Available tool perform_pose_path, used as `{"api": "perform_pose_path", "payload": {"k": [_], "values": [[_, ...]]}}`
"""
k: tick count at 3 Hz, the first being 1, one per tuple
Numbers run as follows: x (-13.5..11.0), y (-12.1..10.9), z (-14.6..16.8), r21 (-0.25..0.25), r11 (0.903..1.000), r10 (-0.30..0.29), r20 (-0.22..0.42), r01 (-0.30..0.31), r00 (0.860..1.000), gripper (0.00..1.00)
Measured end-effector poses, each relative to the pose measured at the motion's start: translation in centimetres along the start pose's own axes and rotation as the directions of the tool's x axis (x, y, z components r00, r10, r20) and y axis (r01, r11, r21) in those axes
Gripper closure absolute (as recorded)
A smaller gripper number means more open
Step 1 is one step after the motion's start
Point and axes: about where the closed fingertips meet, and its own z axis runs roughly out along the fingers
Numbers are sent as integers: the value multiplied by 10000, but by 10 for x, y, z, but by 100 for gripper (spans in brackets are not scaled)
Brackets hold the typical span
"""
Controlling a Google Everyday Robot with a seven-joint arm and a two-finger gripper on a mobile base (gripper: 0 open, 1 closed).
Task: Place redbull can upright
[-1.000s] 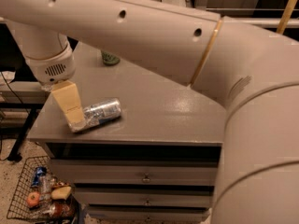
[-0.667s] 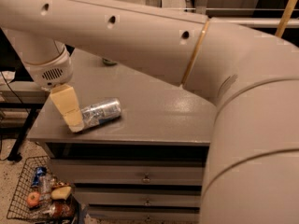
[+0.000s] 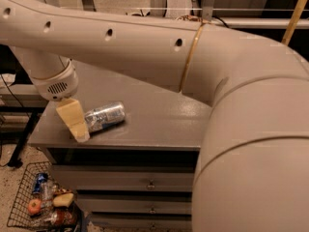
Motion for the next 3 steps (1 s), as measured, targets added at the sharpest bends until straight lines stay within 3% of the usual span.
{"api": "perform_pose_path", "payload": {"k": [2, 3], "values": [[2, 2, 16, -308, 9995, -37, 99, 40, 9999, 56], [5, 2, 11, -348, 9993, -127, 589, 148, 9982, 79]]}}
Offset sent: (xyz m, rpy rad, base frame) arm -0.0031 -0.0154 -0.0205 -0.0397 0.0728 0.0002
